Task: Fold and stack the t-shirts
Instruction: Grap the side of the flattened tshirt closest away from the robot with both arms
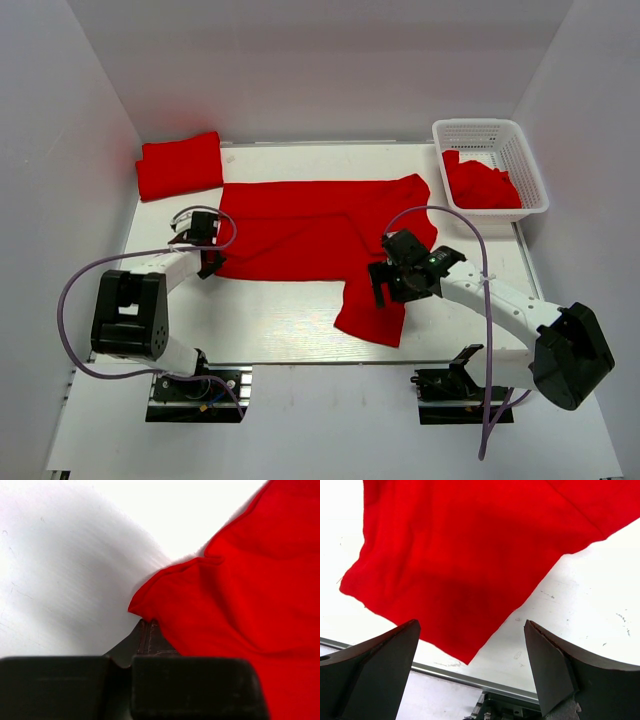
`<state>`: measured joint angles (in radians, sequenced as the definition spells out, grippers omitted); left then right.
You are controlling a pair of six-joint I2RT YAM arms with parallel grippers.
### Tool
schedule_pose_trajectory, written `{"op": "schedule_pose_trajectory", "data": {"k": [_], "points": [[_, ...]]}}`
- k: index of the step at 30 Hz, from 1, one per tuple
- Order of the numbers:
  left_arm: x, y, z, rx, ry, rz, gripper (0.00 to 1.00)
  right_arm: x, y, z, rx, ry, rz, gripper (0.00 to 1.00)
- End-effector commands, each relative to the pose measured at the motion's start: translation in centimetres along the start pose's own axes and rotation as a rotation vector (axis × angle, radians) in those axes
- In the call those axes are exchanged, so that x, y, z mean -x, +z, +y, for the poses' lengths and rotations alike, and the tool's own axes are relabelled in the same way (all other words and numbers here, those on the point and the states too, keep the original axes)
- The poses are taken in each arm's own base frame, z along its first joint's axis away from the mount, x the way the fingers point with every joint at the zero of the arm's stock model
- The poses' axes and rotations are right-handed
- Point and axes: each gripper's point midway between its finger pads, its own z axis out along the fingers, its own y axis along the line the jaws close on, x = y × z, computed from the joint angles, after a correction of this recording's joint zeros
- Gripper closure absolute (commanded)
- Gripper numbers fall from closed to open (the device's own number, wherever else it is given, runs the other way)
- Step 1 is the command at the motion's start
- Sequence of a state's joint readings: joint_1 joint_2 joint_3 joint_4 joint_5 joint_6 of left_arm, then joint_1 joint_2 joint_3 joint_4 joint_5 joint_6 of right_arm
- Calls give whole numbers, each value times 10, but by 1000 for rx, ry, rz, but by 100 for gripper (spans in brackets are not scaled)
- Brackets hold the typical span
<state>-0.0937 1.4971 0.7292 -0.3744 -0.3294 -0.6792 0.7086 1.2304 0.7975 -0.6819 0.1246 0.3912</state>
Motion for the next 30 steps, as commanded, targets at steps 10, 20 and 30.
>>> {"op": "schedule_pose_trajectory", "data": {"k": [10, 20, 30], "points": [[-10, -34, 9, -68, 13, 8, 100, -45, -12, 21, 92, 46, 127, 10], [-15, -33, 10, -70, 25, 20, 100, -77, 9, 9, -43, 124, 183, 10], [-22, -31, 15, -53, 24, 41, 100, -83, 24, 16, -72, 99, 168, 16]]}}
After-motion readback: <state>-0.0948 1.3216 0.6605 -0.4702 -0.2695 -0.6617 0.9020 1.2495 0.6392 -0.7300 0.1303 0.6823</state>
